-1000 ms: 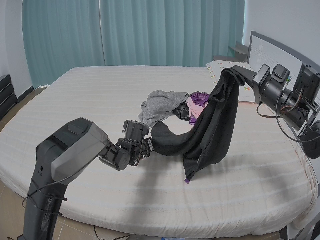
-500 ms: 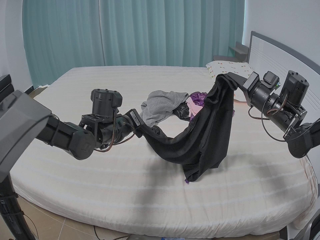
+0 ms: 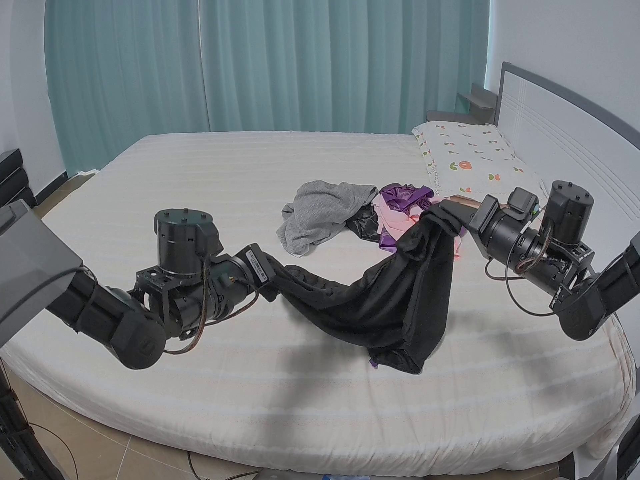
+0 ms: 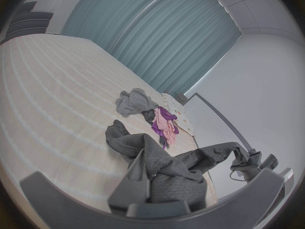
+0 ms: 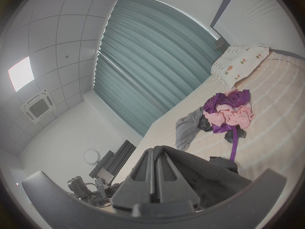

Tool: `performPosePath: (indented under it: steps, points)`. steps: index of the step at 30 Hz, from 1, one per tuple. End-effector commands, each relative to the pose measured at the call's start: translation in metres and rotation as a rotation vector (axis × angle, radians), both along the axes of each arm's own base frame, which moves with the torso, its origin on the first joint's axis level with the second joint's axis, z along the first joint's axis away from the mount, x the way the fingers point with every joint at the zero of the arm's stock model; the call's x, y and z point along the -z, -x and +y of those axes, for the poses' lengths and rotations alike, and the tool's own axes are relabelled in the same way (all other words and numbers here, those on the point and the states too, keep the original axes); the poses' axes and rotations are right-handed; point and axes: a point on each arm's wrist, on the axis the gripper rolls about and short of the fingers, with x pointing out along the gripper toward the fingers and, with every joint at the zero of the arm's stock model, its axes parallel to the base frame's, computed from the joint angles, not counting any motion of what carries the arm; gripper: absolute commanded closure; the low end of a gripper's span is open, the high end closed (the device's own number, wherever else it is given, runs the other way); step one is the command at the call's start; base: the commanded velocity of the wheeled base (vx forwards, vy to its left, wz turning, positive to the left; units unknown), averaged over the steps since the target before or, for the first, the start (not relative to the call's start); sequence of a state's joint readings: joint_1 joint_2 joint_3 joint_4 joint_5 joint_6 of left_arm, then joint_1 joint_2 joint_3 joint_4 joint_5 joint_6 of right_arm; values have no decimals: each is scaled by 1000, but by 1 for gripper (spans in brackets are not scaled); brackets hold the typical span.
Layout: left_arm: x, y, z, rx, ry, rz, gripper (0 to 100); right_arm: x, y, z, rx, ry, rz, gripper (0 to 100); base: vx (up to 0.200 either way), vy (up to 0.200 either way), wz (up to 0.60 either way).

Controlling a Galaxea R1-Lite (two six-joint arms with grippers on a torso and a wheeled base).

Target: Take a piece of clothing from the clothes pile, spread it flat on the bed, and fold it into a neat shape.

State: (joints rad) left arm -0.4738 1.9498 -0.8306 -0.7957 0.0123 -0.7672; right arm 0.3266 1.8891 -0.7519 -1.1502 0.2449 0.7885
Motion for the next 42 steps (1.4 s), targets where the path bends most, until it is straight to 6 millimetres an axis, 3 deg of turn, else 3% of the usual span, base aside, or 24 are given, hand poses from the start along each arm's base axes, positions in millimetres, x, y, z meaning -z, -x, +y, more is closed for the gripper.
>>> performPosePath:
  steps: [1,7,12,19,37,42]
  points:
    - [12,12,3,14,-9,30,100,28,-2,2,-13,19,70,100,0,0,0]
    - [20,14,3,12,-20,54,100,34,-1,2,-2,16,55,100,0,0,0]
    - [29,12,2,10,-33,78,100,40,-1,3,-7,25,69,100,-200,0,0]
    - [22,17,5,4,-30,64,100,41,1,8,-22,29,73,100,-200,0,0]
    - [14,19,10,-2,-9,51,100,42,0,9,-22,29,74,100,0,0,0]
    - [12,18,11,-11,17,59,100,42,0,9,-22,29,74,100,0,200,0]
